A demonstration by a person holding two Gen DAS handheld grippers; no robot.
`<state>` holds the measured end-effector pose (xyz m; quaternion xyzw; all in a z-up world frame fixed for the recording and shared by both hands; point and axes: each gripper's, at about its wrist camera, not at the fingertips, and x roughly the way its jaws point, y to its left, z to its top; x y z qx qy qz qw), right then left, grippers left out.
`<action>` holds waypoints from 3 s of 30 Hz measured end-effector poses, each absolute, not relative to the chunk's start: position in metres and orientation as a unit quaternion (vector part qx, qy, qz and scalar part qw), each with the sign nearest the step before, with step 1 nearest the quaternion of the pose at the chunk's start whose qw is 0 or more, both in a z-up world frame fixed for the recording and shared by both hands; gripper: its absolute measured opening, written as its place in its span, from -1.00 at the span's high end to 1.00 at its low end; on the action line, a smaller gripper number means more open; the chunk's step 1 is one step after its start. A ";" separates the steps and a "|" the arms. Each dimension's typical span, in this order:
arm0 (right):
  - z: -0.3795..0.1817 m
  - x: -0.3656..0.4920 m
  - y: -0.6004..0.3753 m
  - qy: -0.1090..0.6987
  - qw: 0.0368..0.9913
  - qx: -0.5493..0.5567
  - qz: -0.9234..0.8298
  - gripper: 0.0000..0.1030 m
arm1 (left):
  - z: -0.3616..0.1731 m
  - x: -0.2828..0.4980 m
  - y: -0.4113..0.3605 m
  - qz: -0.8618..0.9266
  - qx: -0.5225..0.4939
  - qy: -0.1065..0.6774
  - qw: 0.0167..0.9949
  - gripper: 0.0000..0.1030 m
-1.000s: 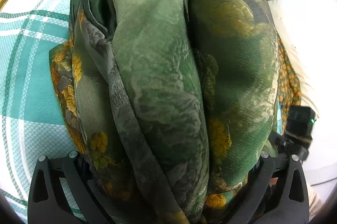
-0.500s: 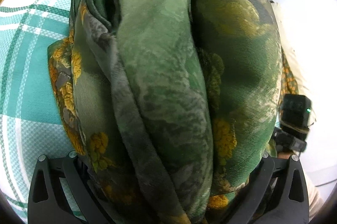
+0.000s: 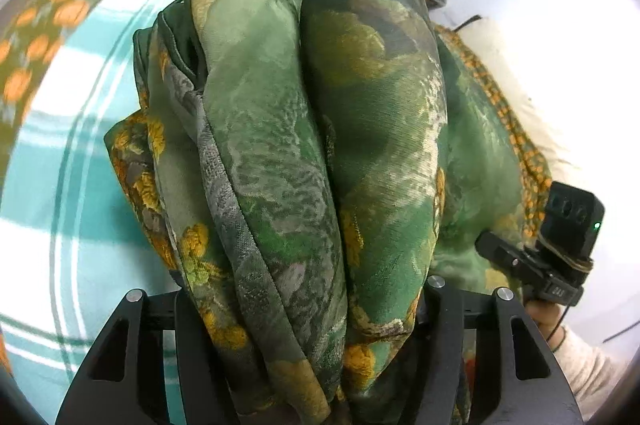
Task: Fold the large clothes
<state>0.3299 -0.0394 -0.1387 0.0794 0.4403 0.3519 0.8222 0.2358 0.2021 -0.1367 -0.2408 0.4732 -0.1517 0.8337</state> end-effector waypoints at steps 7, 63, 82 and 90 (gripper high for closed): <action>-0.098 0.380 -0.059 0.402 0.840 0.095 0.352 -0.26 | -0.101 0.292 0.182 -0.164 -0.224 0.447 0.851 -0.16; -0.061 0.220 -0.143 0.348 0.931 -0.070 0.084 -0.77 | -0.056 0.128 -0.009 0.028 0.019 0.352 0.936 -0.99; -0.058 0.200 -0.135 0.365 0.924 -0.083 0.083 -0.77 | -0.046 0.120 -0.016 0.064 0.004 0.351 0.934 -0.99; -0.058 0.193 -0.132 0.365 0.923 -0.088 0.083 -0.77 | -0.048 0.114 -0.009 0.074 -0.014 0.349 0.934 -0.99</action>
